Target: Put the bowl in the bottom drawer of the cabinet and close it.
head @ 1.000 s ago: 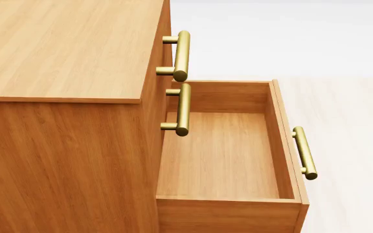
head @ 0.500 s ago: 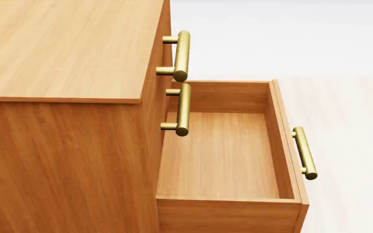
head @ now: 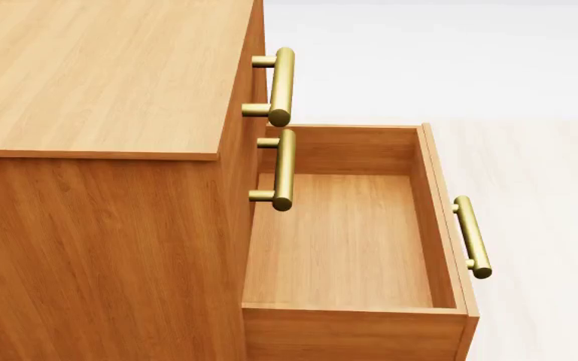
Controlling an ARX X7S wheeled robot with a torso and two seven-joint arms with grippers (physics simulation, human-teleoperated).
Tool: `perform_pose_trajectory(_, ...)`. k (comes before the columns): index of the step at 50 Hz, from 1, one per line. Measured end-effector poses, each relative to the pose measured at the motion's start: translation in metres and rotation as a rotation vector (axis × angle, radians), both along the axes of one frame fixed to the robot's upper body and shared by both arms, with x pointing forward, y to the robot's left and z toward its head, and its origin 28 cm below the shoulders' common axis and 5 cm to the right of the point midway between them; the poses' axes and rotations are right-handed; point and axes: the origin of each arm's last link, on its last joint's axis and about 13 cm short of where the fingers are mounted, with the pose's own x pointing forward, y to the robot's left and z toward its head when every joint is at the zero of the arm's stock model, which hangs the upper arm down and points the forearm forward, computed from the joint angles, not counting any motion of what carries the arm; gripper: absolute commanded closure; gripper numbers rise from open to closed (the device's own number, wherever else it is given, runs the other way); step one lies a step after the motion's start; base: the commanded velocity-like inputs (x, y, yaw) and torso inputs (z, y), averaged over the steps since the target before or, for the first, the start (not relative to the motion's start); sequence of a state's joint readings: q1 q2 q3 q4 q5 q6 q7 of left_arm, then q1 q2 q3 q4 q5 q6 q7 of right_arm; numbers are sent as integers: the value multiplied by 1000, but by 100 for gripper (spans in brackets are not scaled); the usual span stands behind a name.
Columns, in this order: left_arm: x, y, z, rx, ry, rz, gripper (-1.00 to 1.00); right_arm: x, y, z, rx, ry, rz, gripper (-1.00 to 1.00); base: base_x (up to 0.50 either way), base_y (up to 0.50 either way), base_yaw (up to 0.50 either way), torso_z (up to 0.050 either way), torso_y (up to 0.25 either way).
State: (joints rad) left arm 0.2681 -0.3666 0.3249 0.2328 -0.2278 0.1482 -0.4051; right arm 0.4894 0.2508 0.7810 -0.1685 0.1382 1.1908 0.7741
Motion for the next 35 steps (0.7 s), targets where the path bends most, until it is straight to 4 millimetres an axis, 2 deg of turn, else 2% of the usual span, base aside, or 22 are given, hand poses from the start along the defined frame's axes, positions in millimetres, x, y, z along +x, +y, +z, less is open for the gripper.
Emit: perform_pose_trajectory(35, 0, 0, -4, 0, 0, 0, -100, -3, -6, -10, 82, 19, -64, -100, 0, 0, 0, 0, 0)
